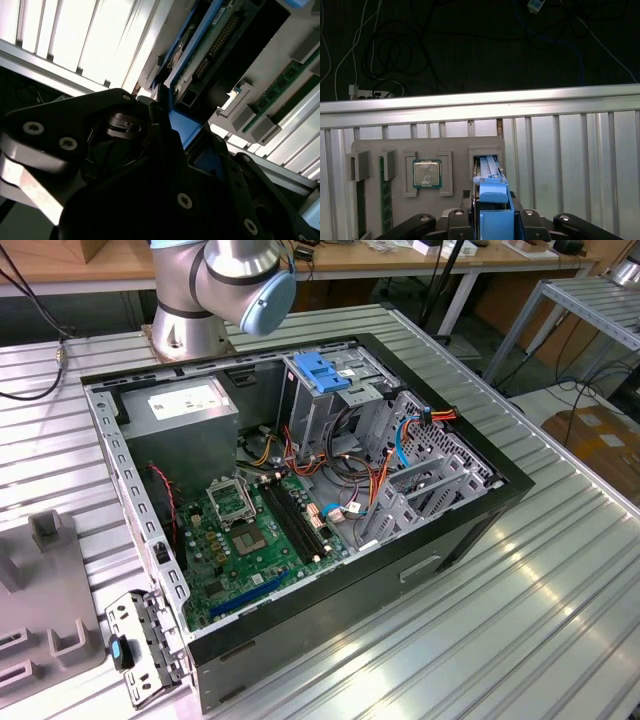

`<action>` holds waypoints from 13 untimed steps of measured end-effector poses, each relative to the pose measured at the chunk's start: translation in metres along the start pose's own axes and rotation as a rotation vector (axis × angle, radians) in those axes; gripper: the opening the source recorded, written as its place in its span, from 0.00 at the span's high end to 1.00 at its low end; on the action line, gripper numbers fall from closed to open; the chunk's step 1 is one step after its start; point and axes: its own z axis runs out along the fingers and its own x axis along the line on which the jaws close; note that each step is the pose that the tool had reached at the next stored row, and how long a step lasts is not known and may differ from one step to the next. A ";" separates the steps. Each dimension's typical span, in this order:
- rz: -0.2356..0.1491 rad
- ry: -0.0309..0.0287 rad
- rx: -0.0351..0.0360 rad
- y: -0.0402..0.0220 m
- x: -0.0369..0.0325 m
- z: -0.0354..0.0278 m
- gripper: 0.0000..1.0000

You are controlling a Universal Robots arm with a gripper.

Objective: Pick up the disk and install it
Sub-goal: 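Pick up the disk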

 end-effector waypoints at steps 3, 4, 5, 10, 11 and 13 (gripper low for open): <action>-0.022 0.0001 -0.0002 0.0000 0.0001 0.0001 0.63; -0.029 0.0002 -0.0002 0.0000 0.0001 0.0001 0.63; -0.030 0.0002 -0.0003 0.0000 0.0001 0.0000 0.63; -0.039 0.0004 -0.0004 0.0000 0.0002 0.0000 0.63; -0.047 0.0005 -0.0006 0.0000 0.0002 0.0000 0.63; -0.048 0.0005 -0.0006 0.0000 0.0002 0.0000 0.63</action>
